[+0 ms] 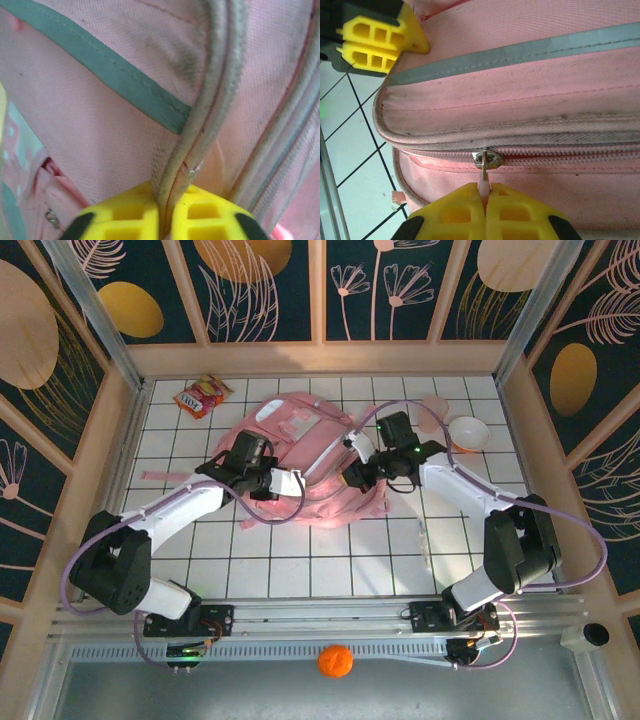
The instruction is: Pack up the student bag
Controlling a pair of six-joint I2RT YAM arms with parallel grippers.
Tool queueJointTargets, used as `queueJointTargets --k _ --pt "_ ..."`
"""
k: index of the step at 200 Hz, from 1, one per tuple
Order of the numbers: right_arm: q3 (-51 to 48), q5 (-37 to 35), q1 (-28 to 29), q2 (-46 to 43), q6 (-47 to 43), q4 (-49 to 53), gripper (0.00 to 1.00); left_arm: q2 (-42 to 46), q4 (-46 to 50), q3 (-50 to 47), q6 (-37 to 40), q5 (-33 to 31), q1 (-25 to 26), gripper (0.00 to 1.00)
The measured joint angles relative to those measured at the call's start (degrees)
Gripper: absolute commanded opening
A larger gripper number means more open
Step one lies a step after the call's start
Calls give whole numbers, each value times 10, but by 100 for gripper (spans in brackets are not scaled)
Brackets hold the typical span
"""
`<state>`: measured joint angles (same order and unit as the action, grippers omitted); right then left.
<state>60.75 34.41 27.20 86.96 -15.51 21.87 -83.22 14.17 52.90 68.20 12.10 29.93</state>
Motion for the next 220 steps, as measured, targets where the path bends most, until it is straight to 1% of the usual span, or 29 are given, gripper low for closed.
queueJointTargets --k 29,54,72,96,119,139,165,197,220 --pt "0 6 -22 -2 13 -5 0 35 -10 0 -71 -5 6 0" --pt "0 17 -27 -11 24 -10 0 73 -6 -8 -157 -18 17 0" --pt "0 21 -27 -20 30 -12 0 85 0 -14 -217 -27 26 0" --pt "0 19 -17 -32 42 -15 0 85 -4 -23 -286 -40 41 0" --pt "0 11 10 -41 54 -17 0 85 -8 -23 -346 -44 46 0" --pt "0 -2 36 -45 59 -17 0 81 -6 -22 -384 -51 46 0" --pt "0 -20 55 -48 76 -15 0 71 -2 -15 -424 -62 46 0" --pt "2 -16 82 -65 89 -10 0 67 -7 -9 -452 -77 48 0" --pt "20 -30 84 -67 104 9 0 67 -10 -7 -466 -82 52 0"
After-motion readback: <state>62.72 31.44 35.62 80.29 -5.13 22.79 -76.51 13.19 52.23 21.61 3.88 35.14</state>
